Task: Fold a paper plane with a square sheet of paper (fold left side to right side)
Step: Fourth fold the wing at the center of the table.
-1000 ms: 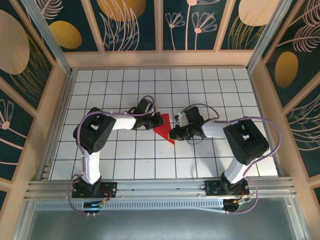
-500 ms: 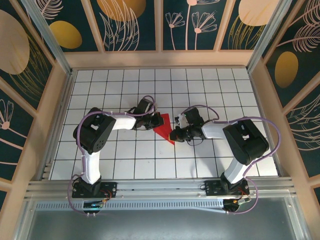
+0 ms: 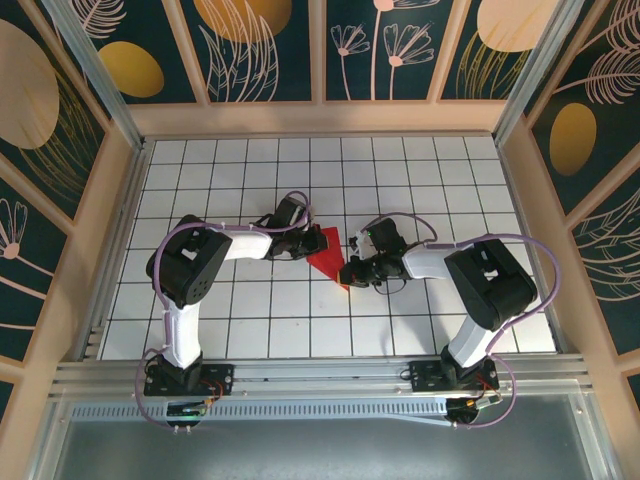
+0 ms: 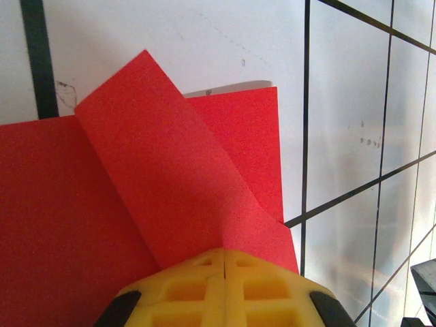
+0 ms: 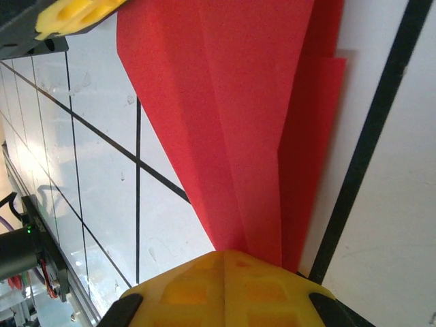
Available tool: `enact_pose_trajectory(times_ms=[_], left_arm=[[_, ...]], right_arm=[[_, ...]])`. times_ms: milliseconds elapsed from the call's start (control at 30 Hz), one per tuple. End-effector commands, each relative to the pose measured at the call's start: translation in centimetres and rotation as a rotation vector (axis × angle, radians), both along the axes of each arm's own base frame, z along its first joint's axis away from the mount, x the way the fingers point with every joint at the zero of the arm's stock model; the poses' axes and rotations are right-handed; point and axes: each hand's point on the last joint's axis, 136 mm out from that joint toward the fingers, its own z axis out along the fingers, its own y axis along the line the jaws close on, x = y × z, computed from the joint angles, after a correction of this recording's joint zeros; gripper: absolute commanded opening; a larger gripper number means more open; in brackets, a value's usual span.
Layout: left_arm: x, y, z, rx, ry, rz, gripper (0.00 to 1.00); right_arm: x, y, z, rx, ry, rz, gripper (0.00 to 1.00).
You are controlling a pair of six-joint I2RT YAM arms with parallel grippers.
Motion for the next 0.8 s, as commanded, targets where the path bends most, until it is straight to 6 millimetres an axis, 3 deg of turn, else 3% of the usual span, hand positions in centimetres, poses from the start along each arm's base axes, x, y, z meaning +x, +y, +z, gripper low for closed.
enact_pose_trajectory(times_ms=[0,767], left_arm=[[-1.3,1.9,-3.2,0.119,0.067,0.014,0.00],[-1.3,2.1,-3.4,0.129,0.068,0.017,0.00]], right_arm=[[-0.7,-0.5,-0.8,-0.035,0.006,0.010,0.00],[-4.0,-2.0,-2.3,-0.070,0.074,0.029,0.00]])
